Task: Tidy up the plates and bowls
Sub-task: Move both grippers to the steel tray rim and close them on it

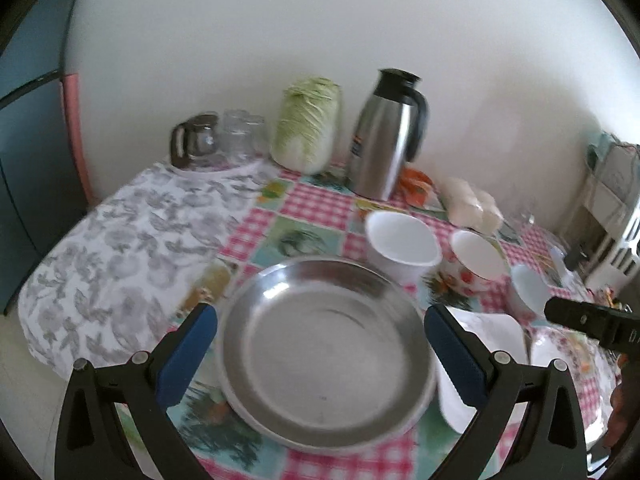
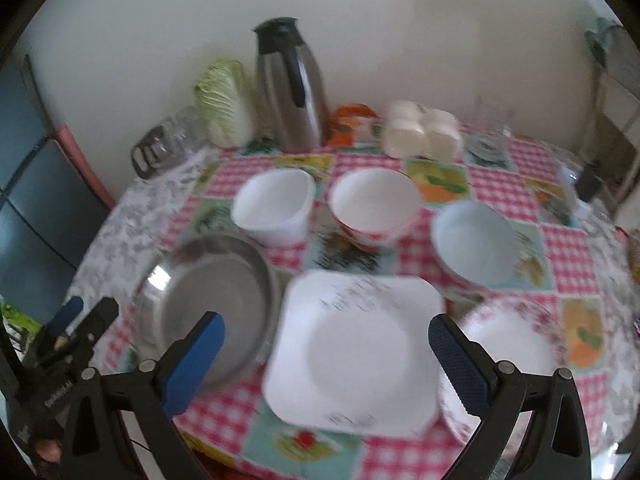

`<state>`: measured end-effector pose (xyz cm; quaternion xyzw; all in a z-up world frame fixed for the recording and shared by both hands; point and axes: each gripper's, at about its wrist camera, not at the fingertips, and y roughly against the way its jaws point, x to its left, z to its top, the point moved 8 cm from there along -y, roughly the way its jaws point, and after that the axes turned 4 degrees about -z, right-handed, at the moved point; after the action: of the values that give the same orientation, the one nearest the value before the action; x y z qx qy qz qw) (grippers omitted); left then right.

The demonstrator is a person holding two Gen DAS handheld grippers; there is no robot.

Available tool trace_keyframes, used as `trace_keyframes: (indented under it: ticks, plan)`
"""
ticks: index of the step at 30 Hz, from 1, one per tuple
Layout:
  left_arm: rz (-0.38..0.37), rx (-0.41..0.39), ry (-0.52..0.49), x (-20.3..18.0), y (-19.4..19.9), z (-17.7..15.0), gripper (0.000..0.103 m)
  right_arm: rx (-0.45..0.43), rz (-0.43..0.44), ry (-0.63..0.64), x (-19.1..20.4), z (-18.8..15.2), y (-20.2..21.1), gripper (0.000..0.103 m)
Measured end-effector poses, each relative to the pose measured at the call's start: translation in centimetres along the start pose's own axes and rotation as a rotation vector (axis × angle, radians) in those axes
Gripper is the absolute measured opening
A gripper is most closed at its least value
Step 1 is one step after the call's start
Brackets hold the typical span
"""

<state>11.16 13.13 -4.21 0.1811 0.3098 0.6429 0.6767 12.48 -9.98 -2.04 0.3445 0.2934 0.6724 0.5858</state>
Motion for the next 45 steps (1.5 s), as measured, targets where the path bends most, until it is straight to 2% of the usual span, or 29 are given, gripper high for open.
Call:
trace_keyframes:
  ticks: [3, 7, 9, 13, 15, 23, 25, 28, 30, 32, 34, 35, 40, 41, 45]
  plan:
    - [0.022, 0.030, 0.016, 2.0, -0.8, 0.2, 0.103, 0.016, 0.047, 0.013, 2.6, 1.0, -1.7, 0.103]
    - [0.040, 0.106, 0.132, 4.9, -2.7, -0.8, 0.103, 0.045, 0.097, 0.058, 5.5, 1.1, -3.9, 0.103]
    - [0.025, 0.139, 0.180, 6.0, -3.6, -1.7, 0.103, 0.055, 0.107, 0.072, 6.5, 1.0, -5.3, 0.103]
    - [0.054, 0.190, 0.188, 7.3, -5.1, -3.2, 0.103, 0.082, 0.102, 0.059, 7.1, 0.9, -8.2, 0.100]
    - [0.041, 0.208, 0.205, 7.7, -5.8, -3.8, 0.103, 0.093, 0.104, 0.050, 7.0, 0.8, -9.4, 0.097]
    - [0.049, 0.239, 0.193, 8.0, -8.0, -5.1, 0.097, 0.109, 0.102, 0.083, 7.2, 0.9, -13.1, 0.086]
    - [0.046, 0.258, 0.205, 8.1, -8.7, -5.6, 0.084, 0.106, 0.132, 0.087, 7.6, 1.1, -13.8, 0.086]
    - [0.032, 0.294, 0.221, 8.2, -9.5, -6.5, 0.073, 0.096, 0.149, 0.092, 7.8, 1.3, -14.6, 0.085]
    - [0.043, 0.306, 0.217, 8.3, -9.9, -6.8, 0.072, 0.097, 0.152, 0.095, 7.8, 1.4, -15.0, 0.082]
    - [0.049, 0.319, 0.221, 8.4, -10.3, -7.2, 0.065, 0.108, 0.148, 0.103, 7.9, 1.3, -15.7, 0.077]
    - [0.045, 0.334, 0.232, 8.5, -10.7, -7.5, 0.053, 0.116, 0.151, 0.112, 8.0, 1.1, -16.2, 0.071]
    - [0.043, 0.341, 0.236, 8.5, -10.8, -7.6, 0.051, 0.121, 0.150, 0.117, 8.1, 1.0, -16.4, 0.067]
    - [0.041, 0.337, 0.229, 8.6, -11.0, -7.5, 0.044, 0.158, 0.190, 0.116, 8.3, 0.3, -17.5, 0.059]
    - [0.038, 0.336, 0.232, 8.7, -11.0, -7.5, 0.043, 0.164, 0.193, 0.118, 8.4, 0.2, -17.6, 0.055]
    - [0.051, 0.334, 0.240, 9.3, -11.0, -7.5, 0.030, 0.197, 0.187, 0.129, 8.3, -0.7, -18.3, 0.046]
